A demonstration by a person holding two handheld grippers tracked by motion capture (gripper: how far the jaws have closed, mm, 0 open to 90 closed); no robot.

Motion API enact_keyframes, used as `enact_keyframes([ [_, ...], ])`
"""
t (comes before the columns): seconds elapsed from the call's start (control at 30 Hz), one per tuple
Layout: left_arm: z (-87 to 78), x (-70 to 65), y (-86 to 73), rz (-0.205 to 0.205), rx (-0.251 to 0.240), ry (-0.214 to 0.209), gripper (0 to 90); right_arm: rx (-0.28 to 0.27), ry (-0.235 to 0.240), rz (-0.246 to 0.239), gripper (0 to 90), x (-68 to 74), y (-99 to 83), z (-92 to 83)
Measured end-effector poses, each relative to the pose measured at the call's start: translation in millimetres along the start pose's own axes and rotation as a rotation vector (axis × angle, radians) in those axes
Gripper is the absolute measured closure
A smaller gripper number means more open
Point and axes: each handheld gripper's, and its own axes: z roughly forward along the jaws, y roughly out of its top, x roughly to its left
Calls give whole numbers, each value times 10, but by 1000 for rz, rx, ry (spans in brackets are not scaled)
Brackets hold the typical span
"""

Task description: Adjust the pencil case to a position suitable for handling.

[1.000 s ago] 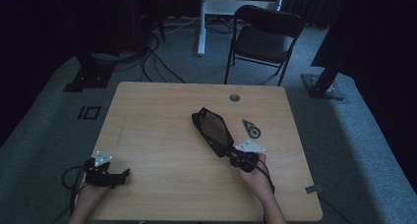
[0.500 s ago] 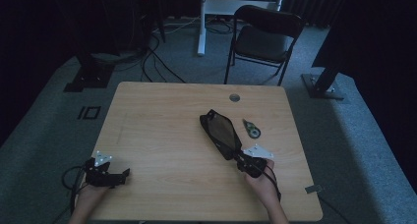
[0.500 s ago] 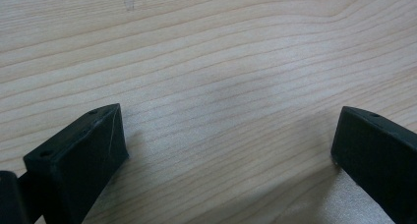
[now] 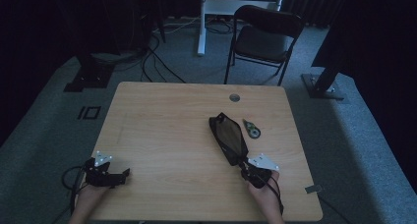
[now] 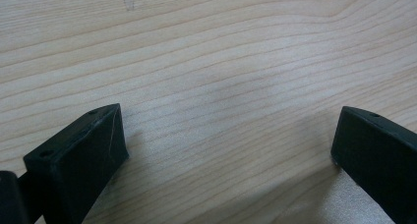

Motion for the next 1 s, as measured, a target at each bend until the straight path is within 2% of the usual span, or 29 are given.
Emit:
enact_keyframes([
  [0.07, 0, 0, 0, 0, 0, 0, 1, -6, -1, 38, 728, -7, -68, -49],
  [0.23, 0, 0, 0, 0, 0, 0, 1, 0, 13, 26, 727, 64, -133, -120],
  [0.47, 0, 0, 0, 0, 0, 0, 1, 8, 5, 53, 723, 91, -148, -155],
  [0.5, 0, 0, 0, 0, 0, 0, 1, 15, 14, 61, 708, 84, -144, -150],
  [0.53, 0, 0, 0, 0, 0, 0, 1, 9, 12, 69, 640, 69, -139, -154],
  [0.57, 0, 0, 0, 0, 0, 0, 1, 20, -1, 51, 589, 68, -132, -157],
  [0.6, 0, 0, 0, 0, 0, 0, 1, 18, 0, 54, 561, 64, -124, -167],
  [0.63, 0, 0, 0, 0, 0, 0, 1, 18, 0, 54, 561, 64, -124, -167],
  [0.7, 0, 0, 0, 0, 0, 0, 1, -6, -3, 53, 492, 28, -98, -192],
  [0.77, 0, 0, 0, 0, 0, 0, 1, -15, -9, 52, 480, 7, -93, -205],
  [0.8, 0, 0, 0, 0, 0, 0, 1, -19, 2, 61, 423, -36, -85, -221],
  [1.0, 0, 0, 0, 0, 0, 0, 1, -20, 26, 53, 350, -113, -73, -264],
])
